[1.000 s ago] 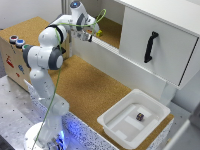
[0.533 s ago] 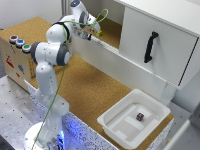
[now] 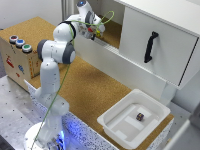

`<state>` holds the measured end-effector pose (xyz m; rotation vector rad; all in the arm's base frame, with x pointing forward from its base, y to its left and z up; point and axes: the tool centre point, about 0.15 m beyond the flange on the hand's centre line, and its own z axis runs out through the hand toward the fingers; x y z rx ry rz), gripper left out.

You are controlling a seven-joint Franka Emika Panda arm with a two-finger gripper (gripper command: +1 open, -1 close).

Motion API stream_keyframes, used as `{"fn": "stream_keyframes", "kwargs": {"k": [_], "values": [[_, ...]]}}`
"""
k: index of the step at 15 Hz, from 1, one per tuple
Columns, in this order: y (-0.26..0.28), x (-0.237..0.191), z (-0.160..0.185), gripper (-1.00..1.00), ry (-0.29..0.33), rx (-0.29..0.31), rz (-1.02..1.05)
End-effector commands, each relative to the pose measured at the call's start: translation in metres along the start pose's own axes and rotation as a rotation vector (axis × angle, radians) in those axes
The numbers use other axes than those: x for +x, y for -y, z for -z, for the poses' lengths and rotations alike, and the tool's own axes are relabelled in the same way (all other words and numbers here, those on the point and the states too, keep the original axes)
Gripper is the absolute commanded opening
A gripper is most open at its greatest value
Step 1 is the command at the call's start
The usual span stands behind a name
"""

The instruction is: Put the grasped yellow object inside the box

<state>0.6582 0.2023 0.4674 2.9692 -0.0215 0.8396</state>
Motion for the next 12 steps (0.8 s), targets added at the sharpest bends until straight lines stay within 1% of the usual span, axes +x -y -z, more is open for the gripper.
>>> {"fn": "stream_keyframes", "kwargs": {"k": [1,4,7,12], "values": [[-0.004,0.012,-0.011,-1.0,0.032,-0.083,-0.01],[-0.014,0.008,-0.016,-1.0,0.034,-0.074,-0.033],[-0.02,-0.009,-0.006,-1.0,0.013,-0.06,-0.034],[-0.036,-0.058,0.055,-1.0,-0.061,-0.074,-0.043]]}}
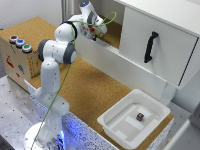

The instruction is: Put the grasped yellow object inside the box

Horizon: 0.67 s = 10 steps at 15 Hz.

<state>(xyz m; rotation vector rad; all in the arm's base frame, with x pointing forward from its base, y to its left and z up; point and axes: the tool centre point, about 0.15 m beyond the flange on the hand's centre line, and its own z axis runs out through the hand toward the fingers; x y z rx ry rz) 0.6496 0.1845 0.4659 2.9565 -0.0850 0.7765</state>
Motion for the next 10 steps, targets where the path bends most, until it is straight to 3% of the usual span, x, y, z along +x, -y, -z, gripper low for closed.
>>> {"fn": "stream_keyframes", "kwargs": {"k": [1,6,10], "values": [[-0.028,-0.066,0.063,-1.0,-0.106,-0.047,-0.024],[-0.07,-0.125,0.092,-1.0,-0.052,-0.084,-0.091],[-0.114,-0.144,0.083,-1.0,-0.016,-0.075,-0.128]]}}
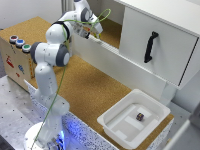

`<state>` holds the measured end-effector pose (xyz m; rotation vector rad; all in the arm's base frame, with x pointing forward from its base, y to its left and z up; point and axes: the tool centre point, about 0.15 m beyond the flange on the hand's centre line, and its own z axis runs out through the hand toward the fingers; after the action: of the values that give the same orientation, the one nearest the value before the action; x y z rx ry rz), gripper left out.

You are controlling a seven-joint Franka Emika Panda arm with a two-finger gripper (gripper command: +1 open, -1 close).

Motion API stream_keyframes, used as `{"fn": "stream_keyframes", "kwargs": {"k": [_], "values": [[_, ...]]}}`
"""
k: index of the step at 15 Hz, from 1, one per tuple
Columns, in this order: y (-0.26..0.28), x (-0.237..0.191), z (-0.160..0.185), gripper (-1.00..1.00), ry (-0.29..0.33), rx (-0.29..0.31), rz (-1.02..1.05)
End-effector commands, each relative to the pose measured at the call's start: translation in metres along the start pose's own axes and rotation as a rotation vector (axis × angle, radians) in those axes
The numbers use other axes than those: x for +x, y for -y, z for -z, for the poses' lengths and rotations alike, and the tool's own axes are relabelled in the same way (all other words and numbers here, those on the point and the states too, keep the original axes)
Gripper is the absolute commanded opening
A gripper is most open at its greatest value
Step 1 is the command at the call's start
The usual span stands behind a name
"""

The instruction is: Put the grasped yellow object inside the box

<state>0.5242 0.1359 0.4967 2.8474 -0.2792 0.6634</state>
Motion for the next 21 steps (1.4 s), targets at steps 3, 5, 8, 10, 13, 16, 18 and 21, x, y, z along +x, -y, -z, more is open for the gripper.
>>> {"fn": "stream_keyframes", "kwargs": {"k": [3,5,8,10,13,16,18,21], "values": [[-0.109,-0.058,-0.039,-1.0,-0.017,0.078,-0.091],[-0.147,-0.069,-0.056,-1.0,0.015,0.056,-0.132],[-0.217,-0.09,-0.079,-1.0,0.068,-0.006,-0.225],[-0.272,-0.108,-0.095,-1.0,0.103,-0.066,-0.315],[-0.342,-0.13,-0.114,-1.0,0.149,-0.143,-0.427],[-0.418,-0.154,-0.134,-1.0,0.195,-0.203,-0.546],[-0.459,-0.172,-0.15,-1.0,0.227,-0.205,-0.619],[-0.488,-0.196,-0.177,-1.0,0.284,-0.208,-0.675]]}}
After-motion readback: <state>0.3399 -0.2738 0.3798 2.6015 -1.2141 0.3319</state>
